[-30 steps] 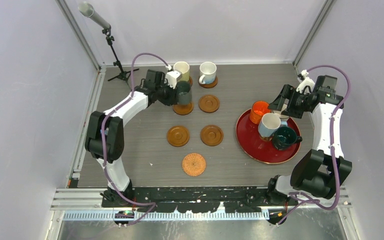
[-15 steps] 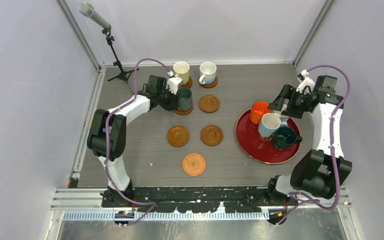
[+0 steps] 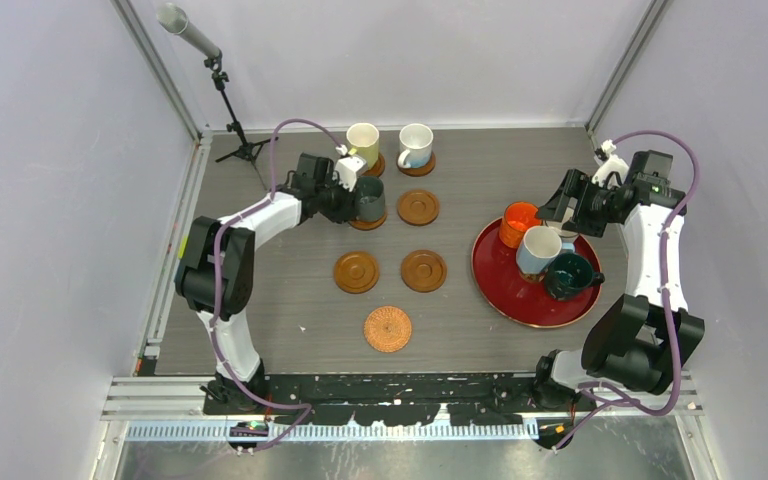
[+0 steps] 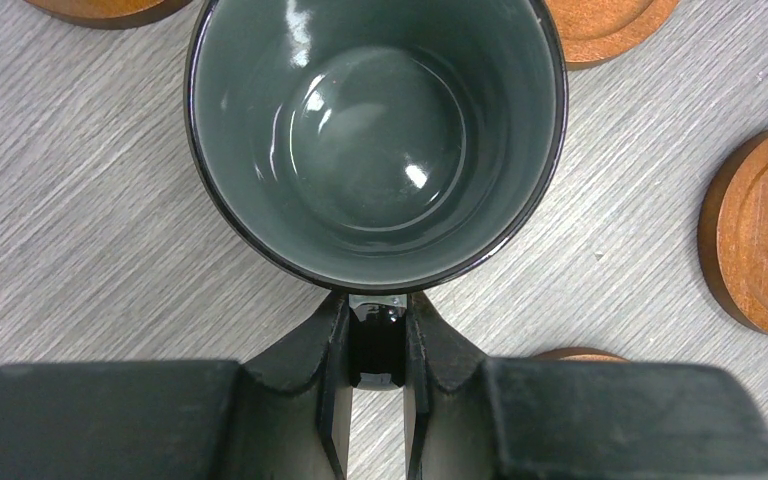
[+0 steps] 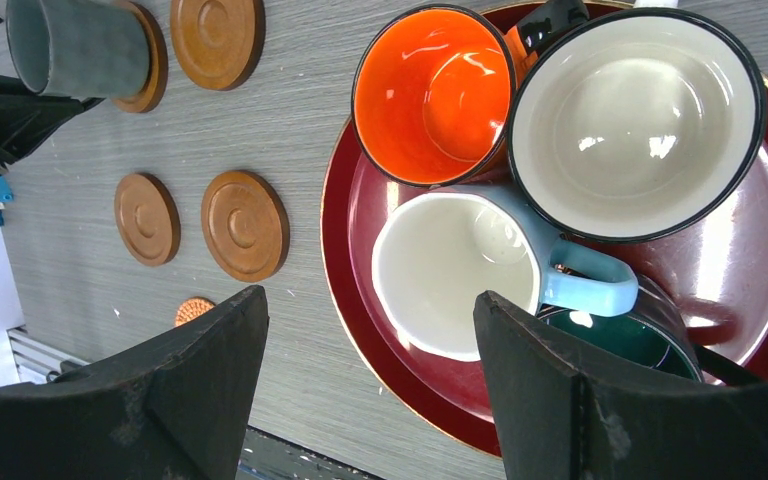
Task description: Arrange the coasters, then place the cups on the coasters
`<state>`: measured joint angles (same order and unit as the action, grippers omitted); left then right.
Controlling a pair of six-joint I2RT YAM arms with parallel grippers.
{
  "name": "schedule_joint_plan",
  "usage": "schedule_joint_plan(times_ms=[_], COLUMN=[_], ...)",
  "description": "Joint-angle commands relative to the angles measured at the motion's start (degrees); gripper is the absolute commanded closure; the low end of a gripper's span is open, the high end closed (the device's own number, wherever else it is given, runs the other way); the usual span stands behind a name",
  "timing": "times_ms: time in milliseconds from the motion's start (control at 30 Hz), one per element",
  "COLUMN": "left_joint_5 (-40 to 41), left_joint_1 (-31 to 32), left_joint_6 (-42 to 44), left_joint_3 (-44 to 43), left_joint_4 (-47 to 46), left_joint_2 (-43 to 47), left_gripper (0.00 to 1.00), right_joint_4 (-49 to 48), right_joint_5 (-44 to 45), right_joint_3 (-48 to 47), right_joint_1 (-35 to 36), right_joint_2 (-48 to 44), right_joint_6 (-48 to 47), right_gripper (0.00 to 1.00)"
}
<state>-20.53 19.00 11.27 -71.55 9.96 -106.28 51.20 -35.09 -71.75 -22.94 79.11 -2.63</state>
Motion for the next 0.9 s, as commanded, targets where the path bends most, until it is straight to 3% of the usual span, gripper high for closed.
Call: schedule_joint_plan(times_ms=[0, 433, 500, 733, 867], left_joint_5=[0.28, 2.14, 2.12, 1.28, 0.64], left_joint_1=[-0.11, -0.11, -0.11, -0.11, -0.11], left_joint_6=[1.34, 2.11, 2.46, 3.62, 4.82], left_joint_3=[0.58, 0.74, 0.27, -1.13, -2.60], left_joint_4=[-4.60, -1.26, -0.24, 2.72, 5.64], left_joint_2=[2.19, 4.90, 4.50, 4.80, 8.12], left_gripper=[1.00, 1.00, 0.96, 0.54, 0.41], right_joint_4=[-1.43, -1.56, -1.59, -1.57, -0.51], right_joint_5=[0.20, -0.05, -0.06, 0.03, 0.00], right_joint_3=[-1.91, -2.01, -2.00, -2.08, -2.75], right_joint_1=[0.32, 0.35, 0.29, 0.28, 0.28], right_joint_2=[-0.31, -0.09, -0.09, -0.27, -0.44], right_joint_6=[0.00, 0.37, 0.35, -0.02, -1.04], right_gripper=[0.20, 0.20, 0.20, 0.20, 0.20])
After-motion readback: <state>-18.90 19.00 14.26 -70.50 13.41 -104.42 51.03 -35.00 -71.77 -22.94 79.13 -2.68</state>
